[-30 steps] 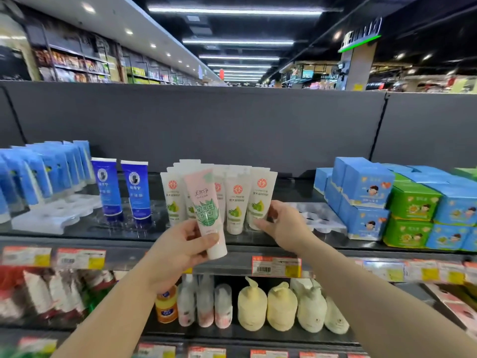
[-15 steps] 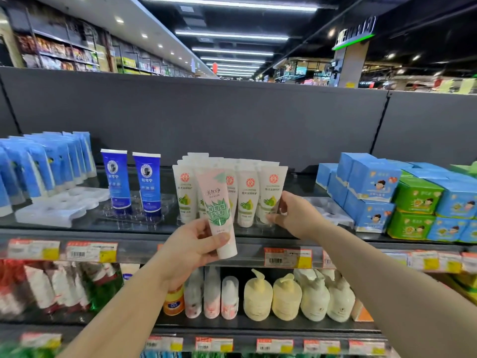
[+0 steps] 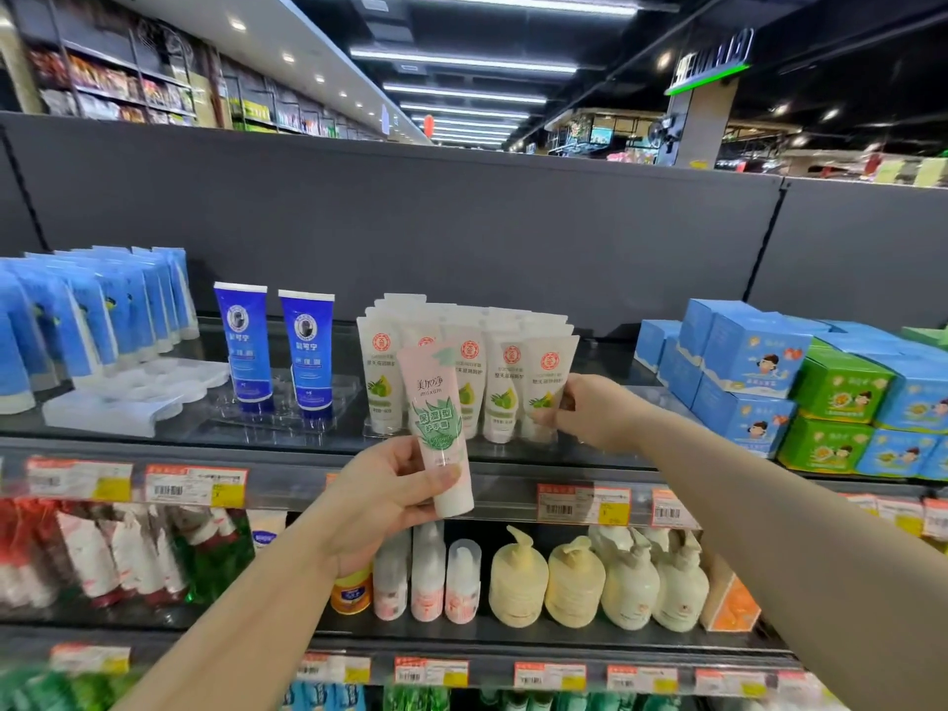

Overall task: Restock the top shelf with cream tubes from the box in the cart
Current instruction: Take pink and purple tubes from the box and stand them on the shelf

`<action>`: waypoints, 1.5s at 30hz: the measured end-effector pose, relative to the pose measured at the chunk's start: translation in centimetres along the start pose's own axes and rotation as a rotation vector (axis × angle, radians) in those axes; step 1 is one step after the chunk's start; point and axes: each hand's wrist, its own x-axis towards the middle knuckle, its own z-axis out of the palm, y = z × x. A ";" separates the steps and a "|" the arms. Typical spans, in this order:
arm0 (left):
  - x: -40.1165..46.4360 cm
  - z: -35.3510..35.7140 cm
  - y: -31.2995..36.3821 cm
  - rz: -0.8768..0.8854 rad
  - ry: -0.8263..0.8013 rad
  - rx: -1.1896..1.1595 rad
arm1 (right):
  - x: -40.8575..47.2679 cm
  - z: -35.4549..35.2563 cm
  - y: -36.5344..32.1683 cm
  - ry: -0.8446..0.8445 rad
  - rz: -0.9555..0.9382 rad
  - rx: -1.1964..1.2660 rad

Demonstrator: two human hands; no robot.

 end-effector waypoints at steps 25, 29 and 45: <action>0.8 1.9 -0.8 -0.014 -0.049 0.022 | -1.6 0.5 2.3 0.224 0.056 0.120; 1.3 3.8 -1.4 -0.025 -0.064 0.021 | -4.3 -0.3 6.7 0.315 0.194 -0.240; 6.5 17.9 1.3 0.254 0.087 0.301 | -8.7 -3.8 14.3 0.527 0.027 -0.271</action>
